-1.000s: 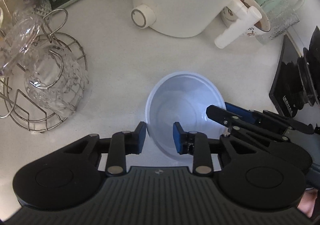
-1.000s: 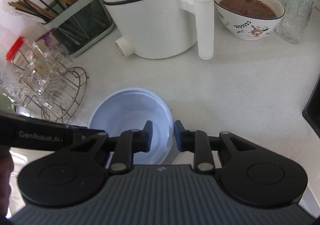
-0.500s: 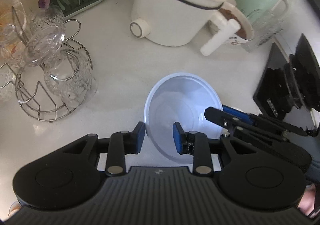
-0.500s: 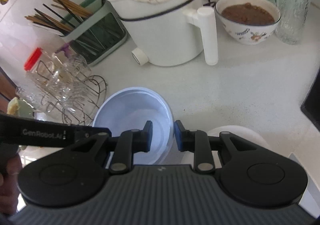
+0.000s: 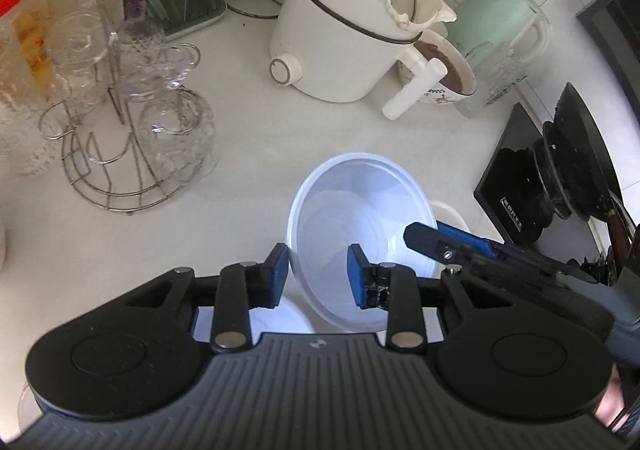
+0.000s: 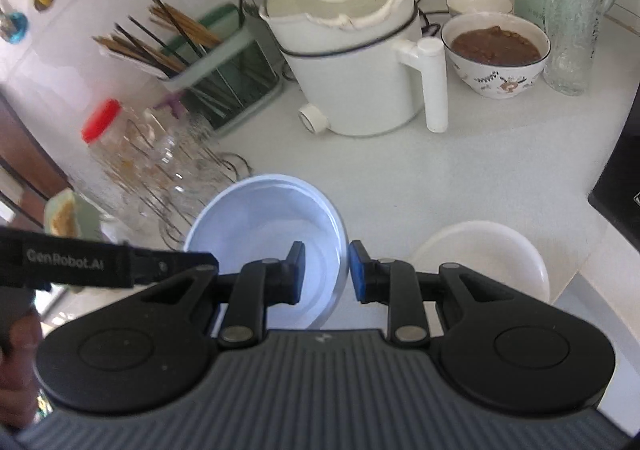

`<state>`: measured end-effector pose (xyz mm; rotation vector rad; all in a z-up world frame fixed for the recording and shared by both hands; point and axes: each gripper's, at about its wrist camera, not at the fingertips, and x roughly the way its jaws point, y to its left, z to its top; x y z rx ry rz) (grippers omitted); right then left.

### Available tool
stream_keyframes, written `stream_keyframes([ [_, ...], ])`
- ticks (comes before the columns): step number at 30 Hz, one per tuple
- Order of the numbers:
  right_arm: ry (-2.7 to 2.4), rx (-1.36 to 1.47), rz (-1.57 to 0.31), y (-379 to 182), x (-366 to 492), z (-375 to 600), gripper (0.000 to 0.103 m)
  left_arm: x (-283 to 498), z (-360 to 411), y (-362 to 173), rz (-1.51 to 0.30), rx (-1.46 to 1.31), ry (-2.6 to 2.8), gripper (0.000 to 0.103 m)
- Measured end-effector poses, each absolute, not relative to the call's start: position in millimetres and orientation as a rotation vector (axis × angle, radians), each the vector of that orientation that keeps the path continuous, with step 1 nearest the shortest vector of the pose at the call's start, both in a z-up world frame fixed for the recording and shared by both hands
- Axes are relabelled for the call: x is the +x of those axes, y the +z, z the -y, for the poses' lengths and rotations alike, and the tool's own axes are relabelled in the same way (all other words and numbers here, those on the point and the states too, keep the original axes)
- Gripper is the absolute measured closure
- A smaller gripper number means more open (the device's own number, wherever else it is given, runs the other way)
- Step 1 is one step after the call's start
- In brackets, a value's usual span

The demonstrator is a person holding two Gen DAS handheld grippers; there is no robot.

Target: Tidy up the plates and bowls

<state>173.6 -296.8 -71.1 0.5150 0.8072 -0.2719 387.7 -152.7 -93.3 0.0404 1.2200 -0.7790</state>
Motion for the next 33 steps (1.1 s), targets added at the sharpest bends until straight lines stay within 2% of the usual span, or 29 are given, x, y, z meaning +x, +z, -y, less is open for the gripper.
stream_keyframes([
  [15,-0.24,0.551,-0.807,-62.1,171.1,241.3,0.076,379.1,73.7,-86.0,-1.206,-0.046,-0.755,0.068],
  [23,-0.217,0.505,-0.892,-70.8,184.5,217.2,0.076,387.7,48.3,-96.8,-1.252,-0.066,-0.735,0.068],
  [33,-0.248,0.511,-1.047,-100.5,177.6,211.3,0.076,380.6,51.9,-128.0,-1.345,-0.061,-0.733,0.068],
])
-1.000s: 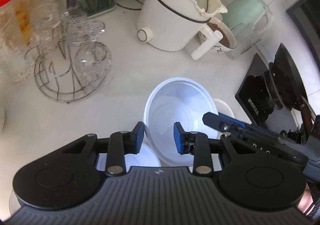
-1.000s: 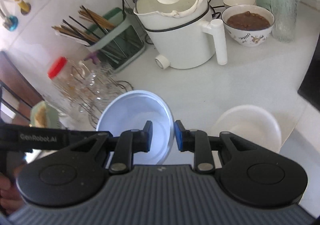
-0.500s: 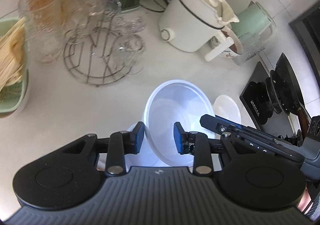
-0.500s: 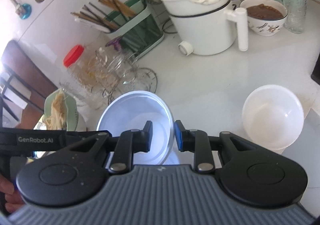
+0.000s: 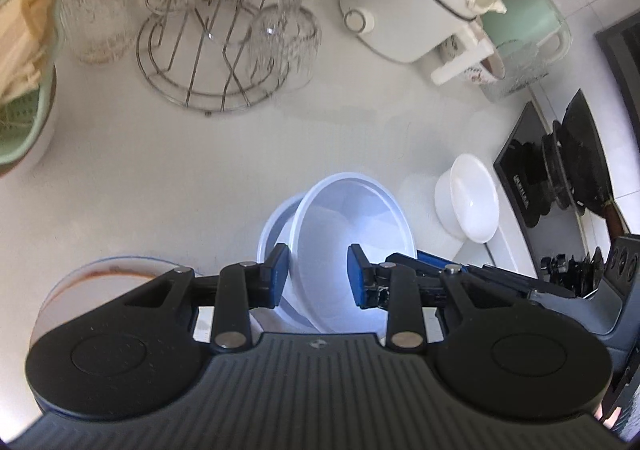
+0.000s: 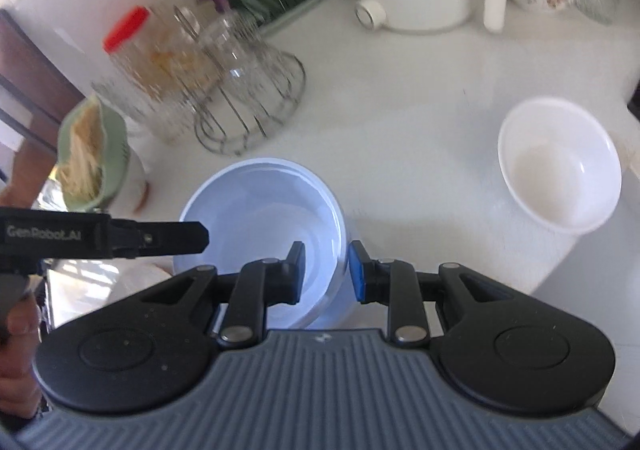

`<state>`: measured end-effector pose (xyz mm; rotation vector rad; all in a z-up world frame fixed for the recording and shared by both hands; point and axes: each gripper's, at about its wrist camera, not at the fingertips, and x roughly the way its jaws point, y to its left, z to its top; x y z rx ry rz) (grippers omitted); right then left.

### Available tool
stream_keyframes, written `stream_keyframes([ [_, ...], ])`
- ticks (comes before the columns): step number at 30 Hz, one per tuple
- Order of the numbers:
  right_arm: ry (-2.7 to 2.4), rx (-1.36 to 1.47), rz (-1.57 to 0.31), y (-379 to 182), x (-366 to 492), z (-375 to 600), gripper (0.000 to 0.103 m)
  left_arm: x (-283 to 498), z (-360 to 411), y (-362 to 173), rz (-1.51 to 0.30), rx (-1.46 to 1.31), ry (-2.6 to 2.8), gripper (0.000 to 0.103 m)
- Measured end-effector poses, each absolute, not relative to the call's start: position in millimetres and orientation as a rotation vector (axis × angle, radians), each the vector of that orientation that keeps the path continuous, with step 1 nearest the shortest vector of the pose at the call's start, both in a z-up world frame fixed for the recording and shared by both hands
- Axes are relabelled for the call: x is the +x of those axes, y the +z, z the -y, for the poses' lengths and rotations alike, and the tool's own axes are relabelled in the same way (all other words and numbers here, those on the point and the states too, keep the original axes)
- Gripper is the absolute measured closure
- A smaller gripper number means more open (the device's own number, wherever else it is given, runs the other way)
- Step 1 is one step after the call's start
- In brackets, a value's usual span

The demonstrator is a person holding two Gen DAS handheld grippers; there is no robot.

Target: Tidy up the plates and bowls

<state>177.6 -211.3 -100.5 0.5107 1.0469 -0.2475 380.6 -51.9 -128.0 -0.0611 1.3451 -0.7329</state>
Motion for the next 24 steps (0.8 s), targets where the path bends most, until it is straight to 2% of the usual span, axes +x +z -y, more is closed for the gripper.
stream_keyframes([
  [7,-0.219,0.518,-1.048,-102.8,176.0,212.6,0.074,375.4,54.5,-121.7,-1.323,-0.021,-0.702,0.067],
  [10,-0.215,0.541,-1.029,-101.6,175.7,217.7,0.067,374.5,53.7,-116.8,-1.313,-0.021,-0.691,0.062],
  [14,-0.225,0.522,-0.996,-90.6,174.7,220.2,0.067,370.6,53.6,-106.6,-1.283,-0.02,-0.692,0.058],
  [24,-0.229,0.427,-0.846,-45.2,163.3,218.5,0.067,355.4,51.3,-56.6,-1.149,0.0,-0.729,0.058],
])
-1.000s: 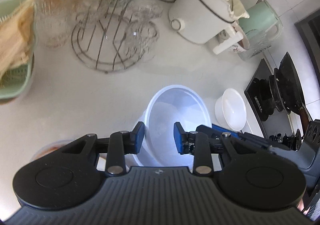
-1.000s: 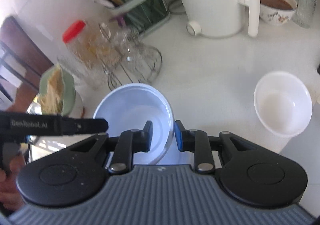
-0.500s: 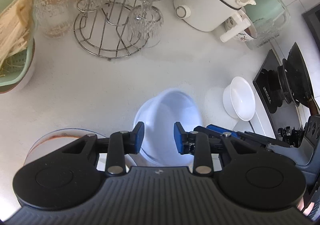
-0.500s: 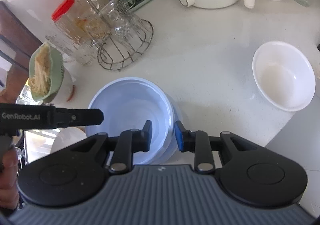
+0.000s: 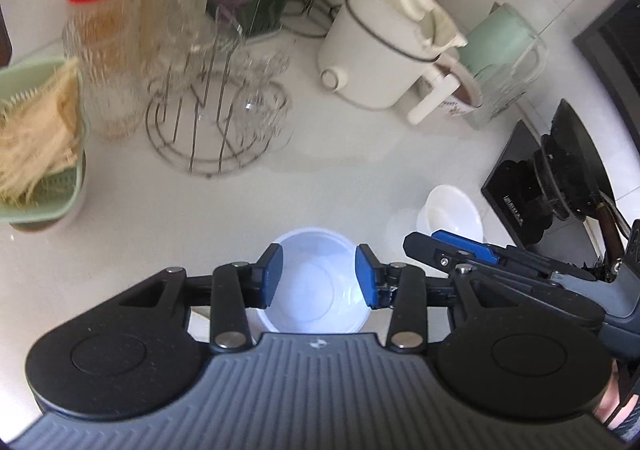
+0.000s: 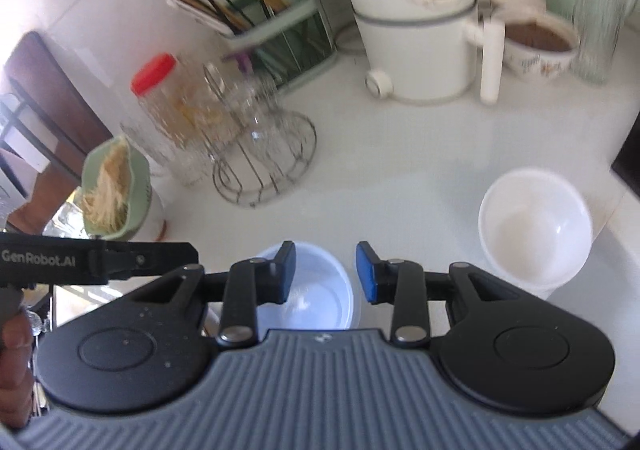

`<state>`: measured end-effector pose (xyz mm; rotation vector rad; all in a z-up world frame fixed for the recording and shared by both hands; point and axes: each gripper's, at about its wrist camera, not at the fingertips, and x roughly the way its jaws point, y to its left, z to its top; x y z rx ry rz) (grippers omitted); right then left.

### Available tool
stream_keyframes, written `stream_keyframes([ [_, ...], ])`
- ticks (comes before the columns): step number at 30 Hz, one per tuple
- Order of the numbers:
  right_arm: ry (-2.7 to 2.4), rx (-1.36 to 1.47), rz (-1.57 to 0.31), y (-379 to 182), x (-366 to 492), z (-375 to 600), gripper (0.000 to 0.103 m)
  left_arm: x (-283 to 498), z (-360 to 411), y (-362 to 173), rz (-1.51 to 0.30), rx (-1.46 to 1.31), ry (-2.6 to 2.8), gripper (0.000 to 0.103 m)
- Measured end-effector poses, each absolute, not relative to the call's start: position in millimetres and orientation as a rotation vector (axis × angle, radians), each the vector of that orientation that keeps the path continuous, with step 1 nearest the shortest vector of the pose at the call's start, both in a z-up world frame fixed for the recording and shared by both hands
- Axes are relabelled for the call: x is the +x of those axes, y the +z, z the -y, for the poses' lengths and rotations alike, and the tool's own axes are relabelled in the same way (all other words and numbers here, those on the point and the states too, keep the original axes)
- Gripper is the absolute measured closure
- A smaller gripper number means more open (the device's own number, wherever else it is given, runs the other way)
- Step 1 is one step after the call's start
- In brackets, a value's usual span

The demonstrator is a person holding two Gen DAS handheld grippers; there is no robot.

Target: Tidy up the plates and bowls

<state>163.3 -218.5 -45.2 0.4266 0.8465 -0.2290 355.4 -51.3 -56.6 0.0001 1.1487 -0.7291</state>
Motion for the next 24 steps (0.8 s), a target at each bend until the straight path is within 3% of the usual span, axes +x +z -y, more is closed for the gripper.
stream_keyframes([
  [7,-0.236,0.389,-0.754,-13.1,145.8,212.3,0.067,338.2,48.3,-29.0,-1.077,0.012,-0.756,0.057],
  [11,-0.241,0.372,-0.715,-2.0,138.3,209.5,0.067,328.0,47.2,-18.8,-1.027,0.032,-0.744,0.05],
  [24,-0.234,0.341,-0.684,0.8,122.8,221.5,0.067,310.1,60.1,-13.1,-0.983,0.018,-0.719,0.042],
])
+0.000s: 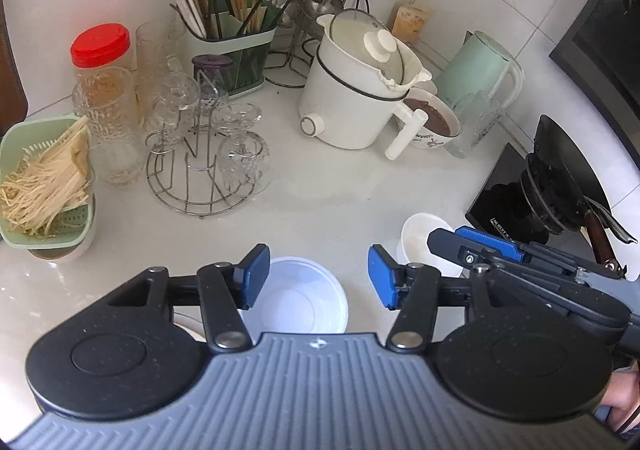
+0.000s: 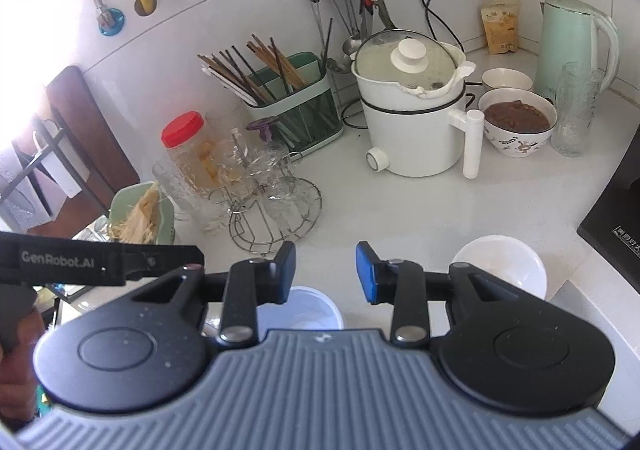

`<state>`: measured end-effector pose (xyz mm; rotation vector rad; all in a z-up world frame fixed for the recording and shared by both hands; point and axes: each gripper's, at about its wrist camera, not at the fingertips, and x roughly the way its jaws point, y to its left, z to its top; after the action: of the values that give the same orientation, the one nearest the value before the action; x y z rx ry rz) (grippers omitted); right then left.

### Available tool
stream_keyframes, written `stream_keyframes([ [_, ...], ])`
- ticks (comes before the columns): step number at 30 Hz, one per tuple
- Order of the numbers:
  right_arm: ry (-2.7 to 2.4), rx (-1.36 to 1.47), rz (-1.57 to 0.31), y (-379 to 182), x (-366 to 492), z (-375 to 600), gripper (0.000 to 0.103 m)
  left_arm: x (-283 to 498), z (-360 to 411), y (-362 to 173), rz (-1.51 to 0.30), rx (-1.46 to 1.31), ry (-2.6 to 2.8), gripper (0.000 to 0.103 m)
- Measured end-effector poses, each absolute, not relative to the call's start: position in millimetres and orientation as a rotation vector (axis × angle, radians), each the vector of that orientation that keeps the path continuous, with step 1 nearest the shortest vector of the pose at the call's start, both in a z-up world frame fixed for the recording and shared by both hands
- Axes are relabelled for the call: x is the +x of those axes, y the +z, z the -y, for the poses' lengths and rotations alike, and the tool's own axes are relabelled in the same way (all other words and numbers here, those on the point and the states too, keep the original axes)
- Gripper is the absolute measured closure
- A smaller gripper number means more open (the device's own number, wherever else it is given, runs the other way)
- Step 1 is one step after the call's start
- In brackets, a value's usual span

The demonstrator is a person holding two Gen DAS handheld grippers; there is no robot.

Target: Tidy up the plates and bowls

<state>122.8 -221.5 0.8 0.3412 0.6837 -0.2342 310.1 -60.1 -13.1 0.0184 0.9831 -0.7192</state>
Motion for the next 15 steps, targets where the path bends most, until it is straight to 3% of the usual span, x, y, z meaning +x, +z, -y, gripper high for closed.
stream_keyframes([
  [15,-0.241,0.306,-0.654,-4.4,107.6,273.2,0.067,296.1,115.3,-17.5,-0.945,0.041,-0.682,0.04],
])
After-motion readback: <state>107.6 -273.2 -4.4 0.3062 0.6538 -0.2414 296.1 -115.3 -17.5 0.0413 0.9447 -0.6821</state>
